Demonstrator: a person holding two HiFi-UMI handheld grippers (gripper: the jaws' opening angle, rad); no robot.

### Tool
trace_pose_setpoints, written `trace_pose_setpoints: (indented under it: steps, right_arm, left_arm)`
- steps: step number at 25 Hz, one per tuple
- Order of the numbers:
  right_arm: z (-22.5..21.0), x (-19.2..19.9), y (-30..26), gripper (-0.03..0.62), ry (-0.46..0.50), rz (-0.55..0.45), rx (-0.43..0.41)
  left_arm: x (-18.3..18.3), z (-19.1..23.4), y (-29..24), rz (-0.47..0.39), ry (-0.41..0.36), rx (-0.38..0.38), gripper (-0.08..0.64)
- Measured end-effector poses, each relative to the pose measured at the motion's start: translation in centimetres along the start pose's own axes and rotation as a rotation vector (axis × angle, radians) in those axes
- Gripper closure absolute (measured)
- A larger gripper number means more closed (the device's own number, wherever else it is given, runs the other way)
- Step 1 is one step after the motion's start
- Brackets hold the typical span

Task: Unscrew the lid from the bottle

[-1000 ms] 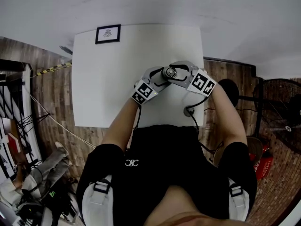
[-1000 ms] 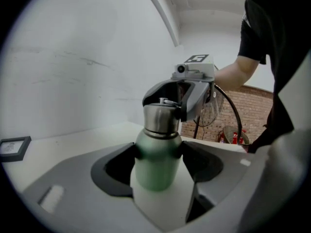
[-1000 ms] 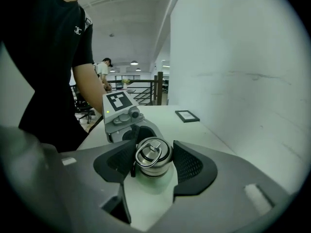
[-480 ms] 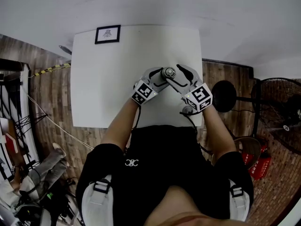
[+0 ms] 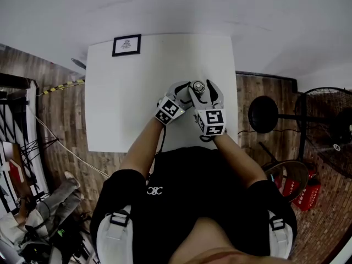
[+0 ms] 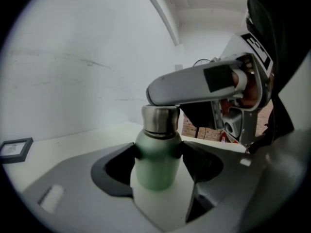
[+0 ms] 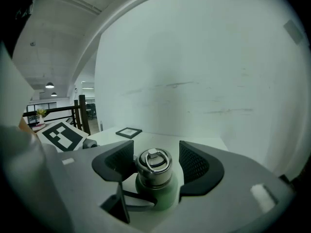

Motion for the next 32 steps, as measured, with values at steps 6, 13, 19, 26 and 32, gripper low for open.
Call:
trace_pose_setpoints:
  steps: [6,13,19,26,32]
  right_arm:
    - [0.5,0.4,-0.7,0.327,0.064,0.041,0.018]
    - [-0.2,0.3,-0.7,0.33,0.106,0.063,-0.082]
    - [-1.6,0.3,-1.0,0.33,0.166,0.074,-0.298]
    - [-3.1,-0.5,-1.7,0.33,0.252,0.139,-0.597]
    - [-4.6,-1.1,-1.9,0.33,0.335,0.196,-0.85]
  left_arm:
    - [-0.1,-0.2,0.1,-0.005,-0.001,-0.004,0.201]
    - [0.0,-0.1,0.1,-0.012,0.002,-0.003,0.2]
    - [0.1,0.3,0.0,-0.024,0.004,0.011,0.2]
    - [0.1,0.8,0.1,-0.044,-0.006,0.056,0.2]
    - [-0.3,1.4,-0.5,-0.033,-0.085,0.182,0.201]
Point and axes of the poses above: the fingertips, and each gripper's own axes: y backward along the fingers, z to its left, x out of its underside, the point moved 9 cm from there along y, backward along the fingers, and after that the axes turned 14 degrees about -x, right-handed, at the moved point
